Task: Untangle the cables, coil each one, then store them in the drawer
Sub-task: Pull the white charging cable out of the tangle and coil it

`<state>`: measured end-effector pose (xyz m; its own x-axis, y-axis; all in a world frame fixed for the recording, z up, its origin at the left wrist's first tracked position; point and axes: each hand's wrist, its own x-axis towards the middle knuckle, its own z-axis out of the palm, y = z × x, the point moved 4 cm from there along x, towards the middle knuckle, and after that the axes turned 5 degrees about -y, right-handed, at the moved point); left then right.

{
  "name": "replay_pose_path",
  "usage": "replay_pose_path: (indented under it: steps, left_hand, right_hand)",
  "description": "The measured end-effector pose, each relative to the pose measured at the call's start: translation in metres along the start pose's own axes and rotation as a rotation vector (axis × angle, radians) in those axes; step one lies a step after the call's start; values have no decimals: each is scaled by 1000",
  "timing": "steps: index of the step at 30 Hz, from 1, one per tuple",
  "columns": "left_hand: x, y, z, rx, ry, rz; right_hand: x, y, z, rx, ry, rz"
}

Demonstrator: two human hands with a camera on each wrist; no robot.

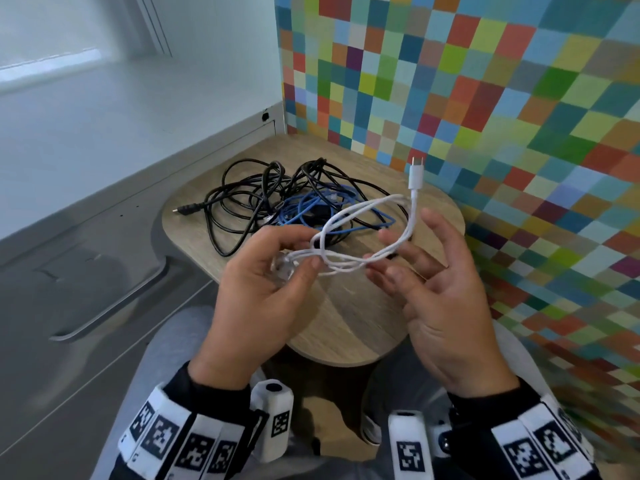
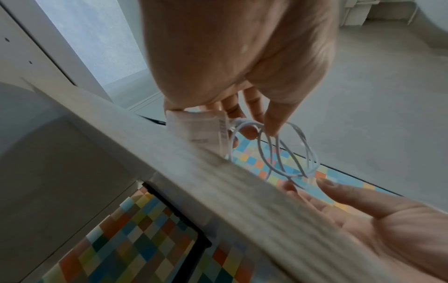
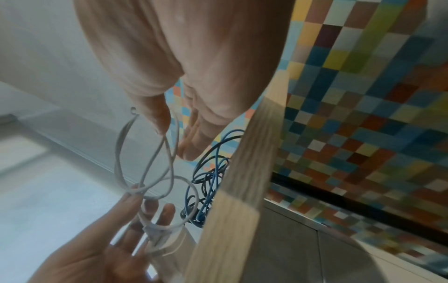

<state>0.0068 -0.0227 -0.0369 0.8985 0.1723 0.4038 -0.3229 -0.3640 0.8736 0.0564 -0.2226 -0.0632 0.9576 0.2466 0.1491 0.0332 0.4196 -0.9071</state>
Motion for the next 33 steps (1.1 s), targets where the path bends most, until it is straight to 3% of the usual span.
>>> replay_pose_path:
  steps: [6,10,13,22,27,33]
  left_hand:
    - [0,6,6,-28,79,-43]
    - [-2,10,3,132,156,1]
    - [-3,16,6,203,84,88]
    - [-5,11,12,291,-179,99]
    - [-4,2,12,231,-99,62]
    - [-2,5,12,197,-90,93]
  right_hand:
    - [0,-5,7,-49,-7,-73]
    - [0,-3,7,-65,35,-100]
    - [-1,-2,7,-117,14,-106]
    - [-5,0,15,-121,-15,-141]
    - [-4,-4,9,-221,1,-160]
    - [-9,-3,15,-476,-86,-204]
